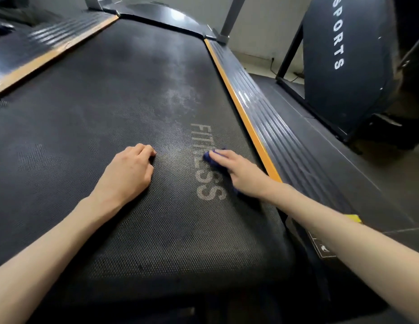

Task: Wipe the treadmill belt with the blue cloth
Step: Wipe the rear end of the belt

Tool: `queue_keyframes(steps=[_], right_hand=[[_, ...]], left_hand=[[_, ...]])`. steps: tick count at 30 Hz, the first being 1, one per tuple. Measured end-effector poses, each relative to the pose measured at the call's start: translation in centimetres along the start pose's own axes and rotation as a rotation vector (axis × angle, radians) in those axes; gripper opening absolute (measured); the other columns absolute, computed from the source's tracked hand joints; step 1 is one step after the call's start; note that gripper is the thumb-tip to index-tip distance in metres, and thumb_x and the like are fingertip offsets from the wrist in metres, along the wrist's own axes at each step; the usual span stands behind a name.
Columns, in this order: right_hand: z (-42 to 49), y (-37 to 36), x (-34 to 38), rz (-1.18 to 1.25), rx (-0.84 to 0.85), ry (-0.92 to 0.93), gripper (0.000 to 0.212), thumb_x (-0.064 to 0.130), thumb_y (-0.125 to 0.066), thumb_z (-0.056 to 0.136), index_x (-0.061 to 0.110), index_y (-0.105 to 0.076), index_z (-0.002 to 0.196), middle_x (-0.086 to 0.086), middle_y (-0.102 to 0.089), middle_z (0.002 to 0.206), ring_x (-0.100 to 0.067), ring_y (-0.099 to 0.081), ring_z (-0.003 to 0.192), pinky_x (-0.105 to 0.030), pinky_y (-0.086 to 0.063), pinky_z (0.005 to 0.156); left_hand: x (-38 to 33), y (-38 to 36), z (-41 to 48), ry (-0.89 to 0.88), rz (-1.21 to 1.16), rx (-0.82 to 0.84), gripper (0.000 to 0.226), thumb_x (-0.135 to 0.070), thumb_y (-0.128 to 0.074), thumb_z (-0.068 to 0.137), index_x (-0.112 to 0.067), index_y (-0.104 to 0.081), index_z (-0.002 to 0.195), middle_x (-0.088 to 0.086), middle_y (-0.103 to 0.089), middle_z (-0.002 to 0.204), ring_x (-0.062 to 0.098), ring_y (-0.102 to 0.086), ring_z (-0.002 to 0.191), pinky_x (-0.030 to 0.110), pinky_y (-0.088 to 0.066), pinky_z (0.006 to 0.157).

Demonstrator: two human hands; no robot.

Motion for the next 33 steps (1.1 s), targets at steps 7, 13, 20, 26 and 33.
queue_keyframes(steps=[7, 13, 20, 26, 33], right_hand=[[-6.0, -1.0, 1.5, 0.066, -0.099, -0.126, 0.07, -0.013, -0.038, 0.082, 0.02, -0.036, 0.143, -0.003, -0.03, 0.151, -0.02, -0.027, 0.139, -0.018, -0.017, 0.111], [-7.0, -1.5, 3.3, 0.056, -0.249, -0.388, 0.063, -0.003, -0.039, 0.088, 0.023, -0.031, 0.146, -0.001, -0.022, 0.155, -0.02, -0.024, 0.14, -0.026, -0.022, 0.109], [-5.5, -4.6, 13.6, 0.078, -0.321, -0.307, 0.059, 0.013, -0.03, 0.074, 0.009, -0.048, 0.13, -0.015, -0.042, 0.138, -0.033, -0.04, 0.125, -0.035, -0.029, 0.106], [-4.4, -5.5, 18.8, 0.115, -0.147, 0.008, 0.06, 0.005, -0.044, 0.086, 0.02, -0.034, 0.144, -0.008, -0.023, 0.154, -0.025, -0.026, 0.136, -0.033, -0.018, 0.112], [-9.1, -2.6, 6.5, 0.095, -0.378, -0.522, 0.061, 0.007, -0.031, 0.08, 0.011, -0.043, 0.139, -0.011, -0.032, 0.149, -0.029, -0.031, 0.135, -0.035, -0.025, 0.111]], left_hand=[[0.2, 0.3, 0.0, 0.029, -0.036, 0.007, 0.032, -0.009, -0.041, 0.088, 0.002, -0.057, 0.114, 0.019, -0.061, 0.111, 0.038, -0.056, 0.097, 0.046, -0.045, 0.089], [0.0, 1.1, -0.3, 0.057, -0.159, 0.057, 0.03, -0.008, -0.043, 0.09, -0.003, -0.057, 0.116, 0.013, -0.056, 0.123, 0.032, -0.051, 0.111, 0.042, -0.038, 0.099], [3.1, 4.6, -3.4, 0.05, -0.124, 0.074, 0.028, -0.001, -0.051, 0.084, -0.007, -0.063, 0.108, 0.011, -0.062, 0.114, 0.031, -0.056, 0.106, 0.041, -0.04, 0.098], [4.6, 5.3, -4.5, 0.053, -0.082, 0.134, 0.031, 0.001, -0.051, 0.084, -0.006, -0.061, 0.112, 0.014, -0.06, 0.118, 0.033, -0.056, 0.108, 0.044, -0.04, 0.099], [5.1, 4.4, -6.4, 0.032, -0.117, 0.143, 0.039, -0.004, -0.045, 0.092, -0.008, -0.05, 0.13, 0.009, -0.043, 0.142, 0.026, -0.037, 0.134, 0.038, -0.023, 0.114]])
Point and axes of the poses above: each hand's wrist, its own z-axis towards the middle knuckle, its own y-axis out of the back of the hand, x = y × z, the point moved 1 cm from there along z, towards the middle knuckle
